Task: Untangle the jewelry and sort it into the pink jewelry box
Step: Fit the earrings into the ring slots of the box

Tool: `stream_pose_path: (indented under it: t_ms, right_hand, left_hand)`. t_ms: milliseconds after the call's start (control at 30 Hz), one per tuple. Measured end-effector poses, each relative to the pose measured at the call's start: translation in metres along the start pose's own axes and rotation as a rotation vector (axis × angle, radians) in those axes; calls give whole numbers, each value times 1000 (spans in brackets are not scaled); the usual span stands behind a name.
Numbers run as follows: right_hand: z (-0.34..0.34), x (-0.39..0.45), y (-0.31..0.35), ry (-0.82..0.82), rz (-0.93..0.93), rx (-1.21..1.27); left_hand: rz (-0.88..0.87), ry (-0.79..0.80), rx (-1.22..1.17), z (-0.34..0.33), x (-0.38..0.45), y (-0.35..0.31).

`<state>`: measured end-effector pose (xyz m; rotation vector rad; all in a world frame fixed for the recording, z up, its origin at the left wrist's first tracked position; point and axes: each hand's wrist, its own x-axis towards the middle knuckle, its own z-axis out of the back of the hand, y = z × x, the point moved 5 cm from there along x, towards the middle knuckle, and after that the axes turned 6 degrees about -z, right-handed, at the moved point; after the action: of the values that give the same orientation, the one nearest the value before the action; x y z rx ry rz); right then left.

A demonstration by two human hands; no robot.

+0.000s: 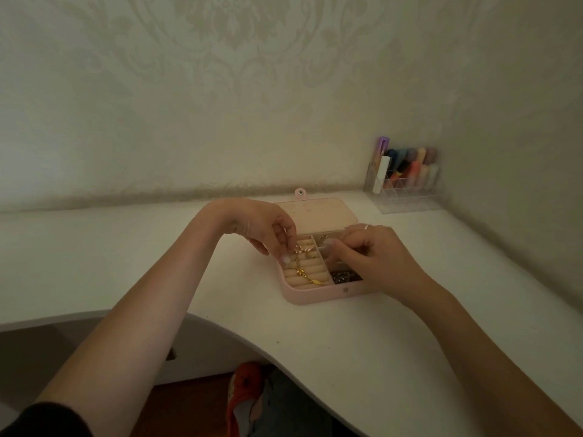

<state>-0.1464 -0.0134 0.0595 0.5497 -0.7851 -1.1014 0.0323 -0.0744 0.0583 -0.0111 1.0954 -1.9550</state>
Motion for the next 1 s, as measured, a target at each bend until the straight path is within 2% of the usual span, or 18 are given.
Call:
stream_pose_path:
  t_ms: [67, 133, 200, 267, 367, 467, 600, 733, 800, 867, 933, 1000]
  right_hand:
    - [10, 4, -6, -124, -23, -54]
    - [24, 6, -14, -261, -88, -76]
    - [34, 7, -28, -352, -202, -49]
    - [37, 7, -45, -342, -342, -21]
    - [24, 7, -60, -189, -491, 186]
    - [9, 8, -60, -106, -510, 325]
    - [1, 10, -63, -77, -511, 381]
    - [-3, 12, -66, -66, -519, 488]
    - [-5, 14, -65, -60, -503, 543]
    - [-6, 14, -64, -81, -497, 593]
    - [-4, 14, -64, -111, -499, 598]
    - [-2, 14, -56, -117, -465, 653]
  left_hand:
    - [-35, -138, -124, 5, -2, 4]
    - [-45, -436, -210, 13, -2, 11]
    - [5, -737, -157, 17, -3, 20]
    - [93, -880, -72, 15, -2, 28]
    - [276, -838, 83, 5, 7, 38]
    - [292, -813, 42, -5, 18, 35]
    - [136, -921, -303, -13, 27, 41]
    - [-145, -1078, -760, -16, 24, 44]
    - [-281, -1054, -1153, -14, 22, 46]
    - [-360, -964, -1481, -13, 22, 48]
    - [-430, -899, -1547, -10, 18, 44]
    - [-500, -867, -1503, -8, 14, 39]
